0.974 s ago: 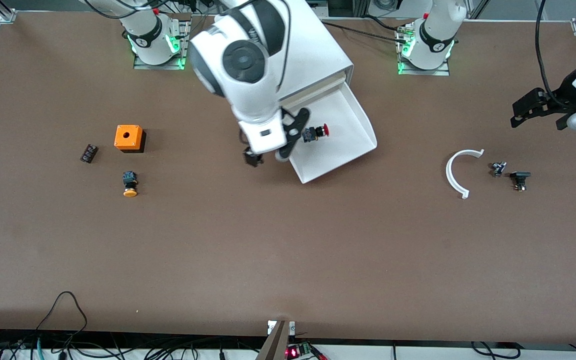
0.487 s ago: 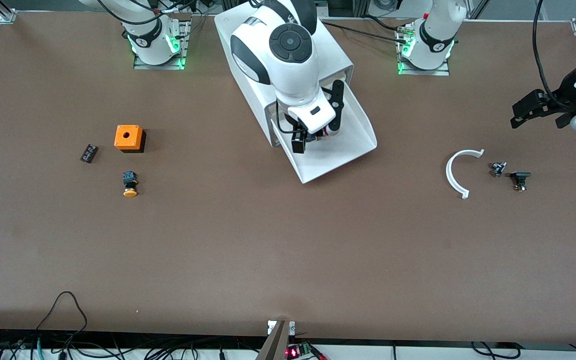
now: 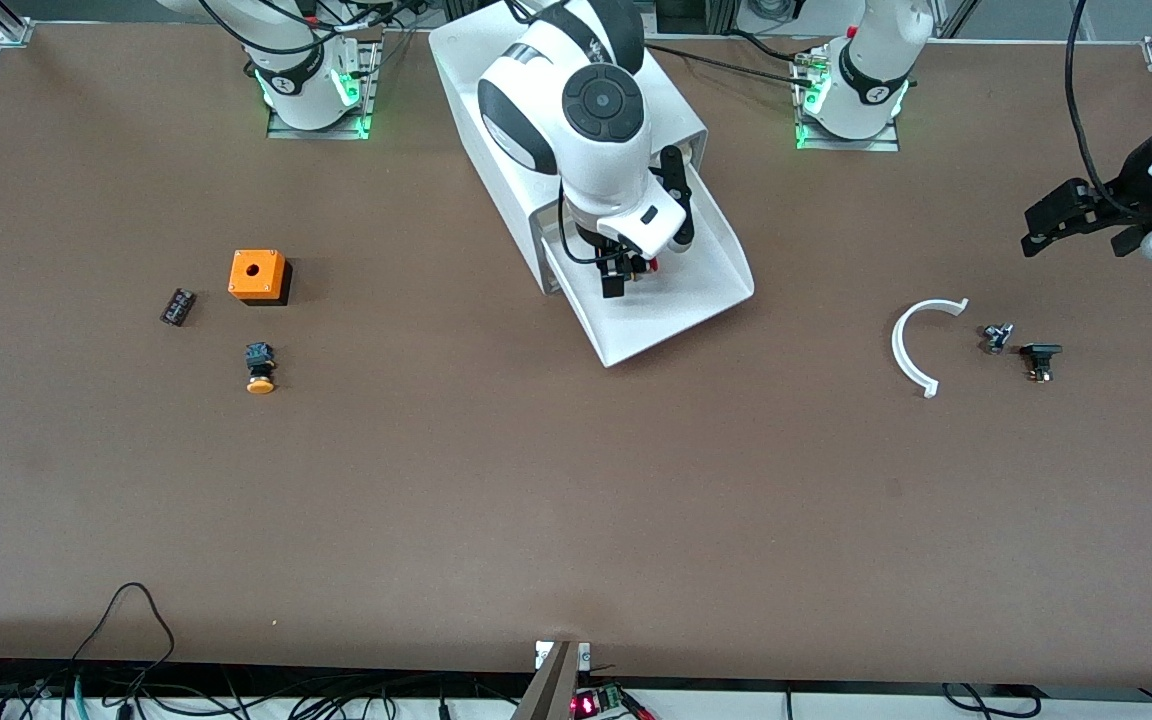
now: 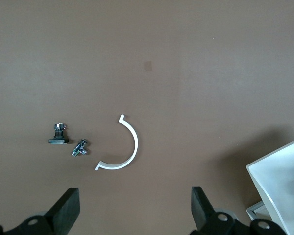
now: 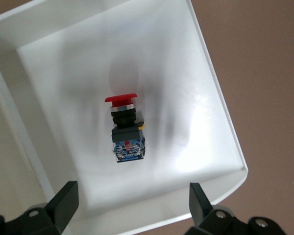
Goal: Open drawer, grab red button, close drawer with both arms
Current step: 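Lower the right gripper into the drawer over the red button, then grasp the red mushroom button with the right gripper, then lift the red button out while the left gripper pushes the drawer, then push the drawer shut with the left gripper while the right carries button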
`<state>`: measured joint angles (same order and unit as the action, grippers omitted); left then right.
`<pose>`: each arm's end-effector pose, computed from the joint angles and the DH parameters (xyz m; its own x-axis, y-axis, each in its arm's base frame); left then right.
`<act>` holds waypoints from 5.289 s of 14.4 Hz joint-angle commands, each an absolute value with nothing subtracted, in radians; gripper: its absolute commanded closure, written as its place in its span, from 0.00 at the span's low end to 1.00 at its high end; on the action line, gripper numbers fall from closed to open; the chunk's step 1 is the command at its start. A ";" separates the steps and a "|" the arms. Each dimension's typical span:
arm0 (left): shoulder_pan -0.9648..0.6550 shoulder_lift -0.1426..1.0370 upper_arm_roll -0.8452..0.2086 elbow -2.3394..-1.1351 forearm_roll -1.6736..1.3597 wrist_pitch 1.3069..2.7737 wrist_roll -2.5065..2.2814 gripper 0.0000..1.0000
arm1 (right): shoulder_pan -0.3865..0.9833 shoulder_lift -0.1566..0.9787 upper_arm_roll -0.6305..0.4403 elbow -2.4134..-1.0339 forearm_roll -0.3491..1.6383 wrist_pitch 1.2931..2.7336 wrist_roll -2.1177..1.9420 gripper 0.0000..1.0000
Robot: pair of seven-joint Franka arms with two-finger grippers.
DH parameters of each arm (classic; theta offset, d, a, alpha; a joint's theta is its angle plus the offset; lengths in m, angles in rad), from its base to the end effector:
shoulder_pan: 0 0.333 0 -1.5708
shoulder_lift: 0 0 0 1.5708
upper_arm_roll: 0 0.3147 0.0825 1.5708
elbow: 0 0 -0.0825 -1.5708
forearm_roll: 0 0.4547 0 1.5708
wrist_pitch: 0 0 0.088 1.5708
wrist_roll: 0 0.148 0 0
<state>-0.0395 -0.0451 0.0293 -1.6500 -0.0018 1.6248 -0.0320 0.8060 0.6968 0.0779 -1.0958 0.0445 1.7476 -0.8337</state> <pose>0.6164 -0.0062 0.5718 0.9996 0.0219 0.0198 0.0218 -0.9998 0.0037 0.5200 0.6187 0.3516 -0.1187 0.9921 0.0395 0.9879 0.1220 -0.0953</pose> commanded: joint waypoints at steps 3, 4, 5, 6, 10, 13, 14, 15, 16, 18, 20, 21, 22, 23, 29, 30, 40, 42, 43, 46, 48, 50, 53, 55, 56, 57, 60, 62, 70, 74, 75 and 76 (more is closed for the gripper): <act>-0.044 -0.061 0.031 -1.658 0.021 1.618 -0.044 0.00 | 0.819 0.759 0.083 -1.057 0.049 1.739 -0.856 0.00; -0.044 -0.061 0.031 -1.658 0.021 1.618 -0.044 0.00 | 0.821 0.768 0.083 -1.055 0.049 1.746 -0.853 0.00; -0.044 -0.061 0.031 -1.658 0.021 1.618 -0.043 0.00 | 0.825 0.778 0.083 -1.055 0.049 1.755 -0.853 0.00; -0.044 -0.061 0.031 -1.658 0.021 1.618 -0.043 0.00 | 0.836 0.781 0.081 -1.055 0.048 1.769 -0.853 0.00; -0.044 -0.061 0.031 -1.658 0.021 1.618 -0.043 0.00 | 0.838 0.805 0.080 -1.055 0.048 1.812 -0.848 0.00; -0.045 -0.060 0.031 -1.658 0.021 1.618 -0.037 0.00 | 0.838 0.816 0.078 -1.055 0.046 1.816 -0.847 0.00; -0.044 -0.060 0.031 -1.658 0.021 1.618 -0.037 0.00 | 0.838 0.818 0.078 -1.057 0.045 1.813 -0.847 0.00; -0.046 -0.060 0.031 -1.658 0.023 1.618 -0.037 0.00 | 0.838 0.822 0.078 -1.057 0.043 1.809 -0.845 0.00; -0.046 -0.060 0.031 -1.658 0.021 1.618 -0.037 0.00 | 0.838 0.824 0.078 -1.057 0.041 1.807 -0.845 0.00; -0.044 -0.060 0.031 -1.660 0.021 1.618 -0.035 0.00 | 0.838 0.836 0.080 -1.055 0.041 1.813 -0.845 0.00; -0.044 -0.060 0.031 -1.660 0.023 1.621 -0.035 0.00 | 0.839 0.841 0.080 -1.055 0.041 1.818 -0.844 0.00; -0.046 -0.060 0.031 -1.660 0.023 1.623 -0.035 0.00 | 0.839 0.845 0.080 -1.055 0.041 1.816 -0.844 0.00; -0.046 -0.060 0.029 -1.658 0.021 1.626 -0.034 0.00 | 0.847 0.845 0.080 -1.057 0.041 1.818 -0.842 0.00; -0.046 -0.060 0.031 -1.660 0.021 1.632 -0.034 0.00 | 0.848 0.845 0.080 -1.055 0.041 1.818 -0.844 0.01; -0.046 -0.060 0.031 -1.660 0.015 1.638 -0.034 0.00 | 0.856 0.845 0.075 -1.055 0.040 1.818 -0.841 0.34; -0.046 -0.060 0.031 -1.660 0.017 1.638 -0.034 0.00 | 0.856 0.845 0.075 -1.055 0.040 1.818 -0.841 0.39; -0.049 -0.006 0.031 -1.721 0.015 1.794 -0.048 0.00 | 0.856 0.819 0.077 -1.054 0.023 1.833 -0.830 0.76; -0.052 0.008 0.031 -1.744 0.012 1.830 -0.051 0.00 | 0.853 0.792 0.081 -1.033 0.023 1.839 -0.763 0.76; -0.069 0.033 0.031 -1.744 0.009 1.833 -0.072 0.00 | 0.848 0.769 0.081 -1.032 0.023 1.859 -0.712 0.76; -0.129 0.103 0.031 -1.750 0.009 1.896 -0.210 0.00 | 0.806 0.706 0.080 -1.032 0.020 1.868 -0.547 0.76; -0.175 0.142 0.029 -1.773 0.009 1.945 -0.335 0.00 | 0.758 0.674 0.077 -1.034 0.021 1.868 -0.435 0.76; -0.222 0.211 0.026 -1.772 0.008 1.974 -0.449 0.00 | 0.724 0.644 0.061 -1.042 0.009 1.859 -0.344 0.76; -0.299 0.300 0.014 -1.773 0.008 2.060 -0.621 0.00 | 0.672 0.576 0.023 -1.124 -0.041 1.856 -0.168 0.76; -0.356 0.353 0.014 -1.775 0.008 2.111 -0.748 0.00 | 0.620 0.507 0.023 -1.236 -0.044 1.862 -0.033 0.76; -0.391 0.380 0.014 -1.775 0.008 2.138 -0.829 0.00 | 0.588 0.485 0.023 -1.267 -0.043 1.853 0.024 0.76; -0.414 0.406 0.014 -1.775 0.008 2.170 -0.906 0.00 | 0.559 0.470 0.023 -1.288 -0.043 1.844 0.067 0.76; -0.471 0.433 0.014 -1.793 0.008 2.229 -1.021 0.00 | 0.476 0.453 0.023 -1.330 -0.037 1.789 0.164 0.76; -0.509 0.417 0.006 -1.863 -0.018 2.279 -1.034 0.00 | 0.431 0.445 0.023 -1.376 -0.035 1.789 0.243 0.76; -0.587 0.314 -0.129 -2.046 -0.098 2.321 -1.015 0.00 | 0.313 0.402 0.025 -1.698 -0.094 1.932 0.462 0.76; -0.588 0.304 -0.199 -2.085 -0.100 2.318 -1.017 0.00 | 0.278 0.379 0.026 -1.922 -0.101 2.162 0.460 0.76; -0.588 0.304 -0.216 -2.085 -0.100 2.316 -1.017 0.00 | 0.269 0.379 0.026 -1.960 -0.103 2.212 0.457 0.75; -0.588 0.304 -0.227 -2.085 -0.100 2.315 -1.017 0.00 | 0.264 0.379 0.026 -1.994 -0.103 2.255 0.450 0.75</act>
